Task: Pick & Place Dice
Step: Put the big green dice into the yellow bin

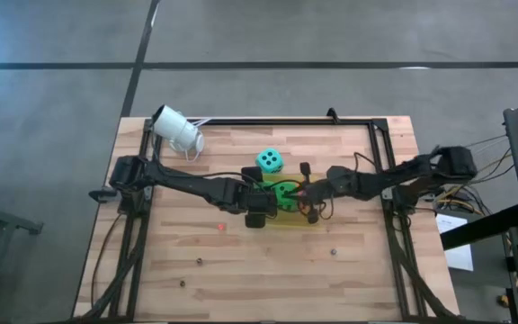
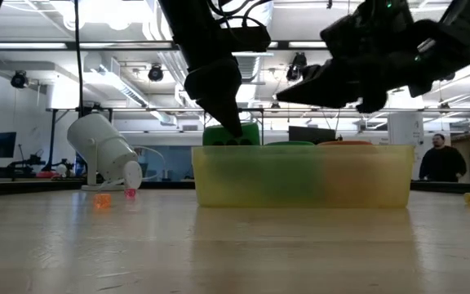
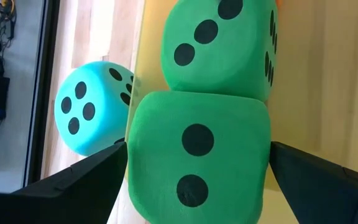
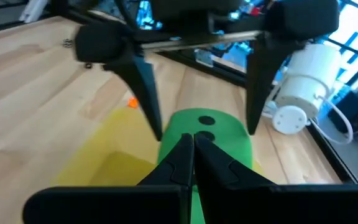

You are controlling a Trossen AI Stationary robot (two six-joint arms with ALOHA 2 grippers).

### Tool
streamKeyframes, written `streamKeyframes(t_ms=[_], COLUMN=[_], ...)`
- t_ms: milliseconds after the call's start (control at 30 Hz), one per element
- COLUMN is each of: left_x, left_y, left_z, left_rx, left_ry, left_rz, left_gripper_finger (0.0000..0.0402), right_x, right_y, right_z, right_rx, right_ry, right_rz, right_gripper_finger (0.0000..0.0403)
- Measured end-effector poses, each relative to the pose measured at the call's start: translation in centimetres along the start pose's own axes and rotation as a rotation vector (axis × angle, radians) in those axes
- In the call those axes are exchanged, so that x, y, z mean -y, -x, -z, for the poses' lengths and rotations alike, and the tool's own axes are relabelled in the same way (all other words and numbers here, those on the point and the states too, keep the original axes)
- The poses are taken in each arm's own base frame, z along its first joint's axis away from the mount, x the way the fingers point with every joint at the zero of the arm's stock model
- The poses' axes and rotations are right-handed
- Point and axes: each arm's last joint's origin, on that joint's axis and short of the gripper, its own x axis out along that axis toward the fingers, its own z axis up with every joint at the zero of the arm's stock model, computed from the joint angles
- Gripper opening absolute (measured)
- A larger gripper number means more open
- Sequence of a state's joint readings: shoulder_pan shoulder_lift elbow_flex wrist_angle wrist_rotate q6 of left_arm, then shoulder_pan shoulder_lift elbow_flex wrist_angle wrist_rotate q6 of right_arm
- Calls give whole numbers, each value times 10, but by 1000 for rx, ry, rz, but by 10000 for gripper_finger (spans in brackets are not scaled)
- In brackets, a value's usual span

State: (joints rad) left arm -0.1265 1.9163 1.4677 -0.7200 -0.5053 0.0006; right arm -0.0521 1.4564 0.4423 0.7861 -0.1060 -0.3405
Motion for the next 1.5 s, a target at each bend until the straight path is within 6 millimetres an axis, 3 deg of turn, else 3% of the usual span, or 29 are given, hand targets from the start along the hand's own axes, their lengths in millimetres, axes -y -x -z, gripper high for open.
streamKeyframes(t_ms=[133, 433, 700, 1000, 1500], left_x=[0, 0, 0, -5, -16], left_y=[0, 0, 0, 11, 29], left_z=[0, -1, -1, -2, 4], left_rx=[1, 8, 10, 38, 12], left_ry=[0, 13, 16, 31, 47], left_rz=[0, 2, 2, 2, 0], left_gripper_finger=[391, 391, 391, 391, 391], right_x=[5, 12, 14, 20, 25], right_y=[-14, -48, -55, -66, -64], right_z=[9, 4, 10, 2, 8], right_rx=[-17, -8, -106, -230, -294], right_ry=[-25, 10, -20, -72, -154], right_rz=[16, 20, -10, -39, -31], right_gripper_finger=[8, 8, 8, 8, 8])
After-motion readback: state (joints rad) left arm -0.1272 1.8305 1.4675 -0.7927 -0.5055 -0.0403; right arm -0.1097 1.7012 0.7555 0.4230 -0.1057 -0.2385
